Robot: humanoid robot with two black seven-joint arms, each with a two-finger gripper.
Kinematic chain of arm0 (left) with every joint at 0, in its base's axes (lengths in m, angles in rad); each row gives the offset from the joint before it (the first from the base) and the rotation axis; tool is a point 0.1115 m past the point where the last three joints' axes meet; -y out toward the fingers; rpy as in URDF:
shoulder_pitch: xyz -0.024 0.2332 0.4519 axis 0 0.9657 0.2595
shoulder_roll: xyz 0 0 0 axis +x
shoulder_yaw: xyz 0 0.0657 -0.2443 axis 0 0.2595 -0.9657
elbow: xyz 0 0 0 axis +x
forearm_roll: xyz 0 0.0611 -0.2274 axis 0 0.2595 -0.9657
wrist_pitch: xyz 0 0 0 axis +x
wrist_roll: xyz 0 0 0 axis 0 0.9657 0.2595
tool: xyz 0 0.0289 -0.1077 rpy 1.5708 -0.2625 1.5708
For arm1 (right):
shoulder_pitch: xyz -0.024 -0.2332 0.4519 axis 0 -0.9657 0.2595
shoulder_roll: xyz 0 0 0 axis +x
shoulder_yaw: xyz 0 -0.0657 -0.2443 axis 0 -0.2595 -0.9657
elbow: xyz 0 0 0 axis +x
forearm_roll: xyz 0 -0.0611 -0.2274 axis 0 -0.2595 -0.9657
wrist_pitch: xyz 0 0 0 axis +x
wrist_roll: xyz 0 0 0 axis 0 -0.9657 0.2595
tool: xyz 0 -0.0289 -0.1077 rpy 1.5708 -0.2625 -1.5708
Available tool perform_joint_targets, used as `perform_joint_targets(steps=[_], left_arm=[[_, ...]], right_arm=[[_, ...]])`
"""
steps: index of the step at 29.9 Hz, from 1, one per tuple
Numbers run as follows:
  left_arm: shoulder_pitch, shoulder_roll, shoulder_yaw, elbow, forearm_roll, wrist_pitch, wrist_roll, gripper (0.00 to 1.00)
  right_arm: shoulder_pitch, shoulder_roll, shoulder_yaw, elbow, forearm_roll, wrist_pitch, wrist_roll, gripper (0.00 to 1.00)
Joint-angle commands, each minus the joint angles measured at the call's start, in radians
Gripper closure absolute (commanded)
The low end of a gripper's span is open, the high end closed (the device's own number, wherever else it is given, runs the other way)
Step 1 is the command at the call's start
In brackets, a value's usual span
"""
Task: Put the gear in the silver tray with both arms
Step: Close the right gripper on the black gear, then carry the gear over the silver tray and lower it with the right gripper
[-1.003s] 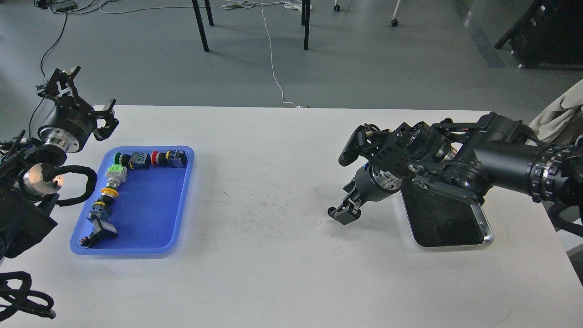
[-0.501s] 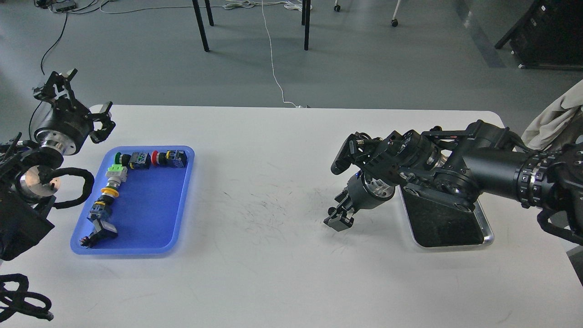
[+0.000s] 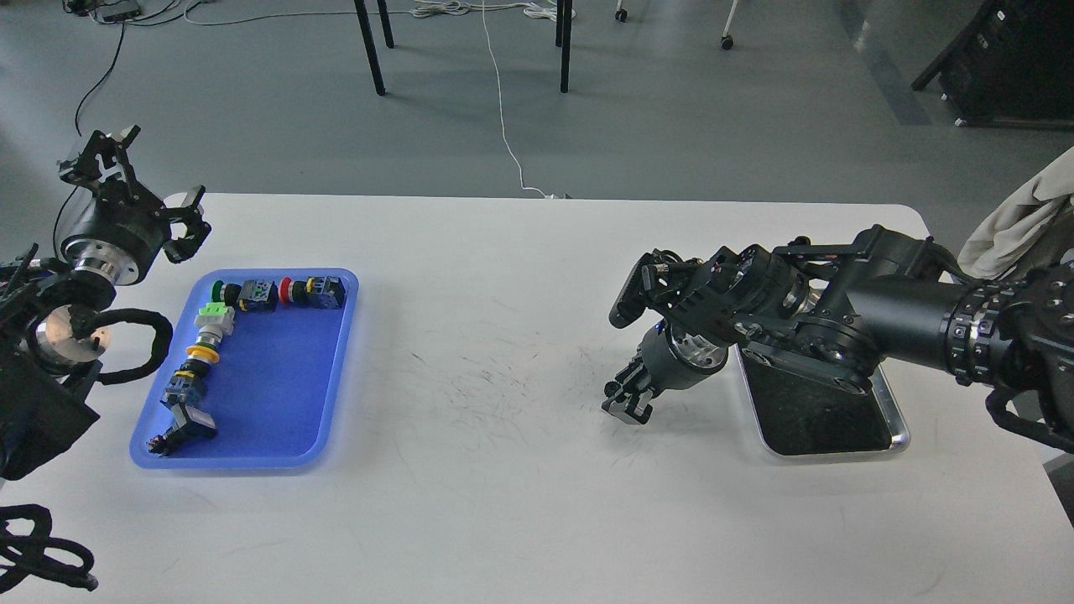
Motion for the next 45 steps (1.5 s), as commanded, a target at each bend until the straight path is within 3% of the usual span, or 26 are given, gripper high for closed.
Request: perform_joint_targets(steps=[1, 14, 24, 29, 45], left_arm=[[0.000, 0.005, -0.001, -0.002, 0.000, 0.000, -0.004, 0.02], [0.000, 0.011, -0.001, -0.002, -0.002, 0.000, -0.007, 0.02], [0.000, 0.011, -0.001, -0.002, 0.000, 0.000, -0.007, 0.02], [0.010, 0.013, -0.001, -0.002, 0.000, 0.000, -0.007, 0.02], [0.031, 0.011, 0.001, -0.002, 0.000, 0.000, -0.007, 0.02]], right_arm=[[0.000, 0.005, 0.001, -0.002, 0.000, -0.001, 0.000, 0.57], [0.001, 0.008, 0.000, -0.008, 0.000, -0.002, 0.000, 0.73], [0.004, 0.005, -0.003, -0.013, 0.000, -0.002, 0.000, 0.96], [0.032, -0.004, -0.003, -0.014, 0.000, -0.002, 0.001, 0.99], [0.109, -0.346, -0.002, 0.095, 0.008, 0.001, 0.005, 0.99]])
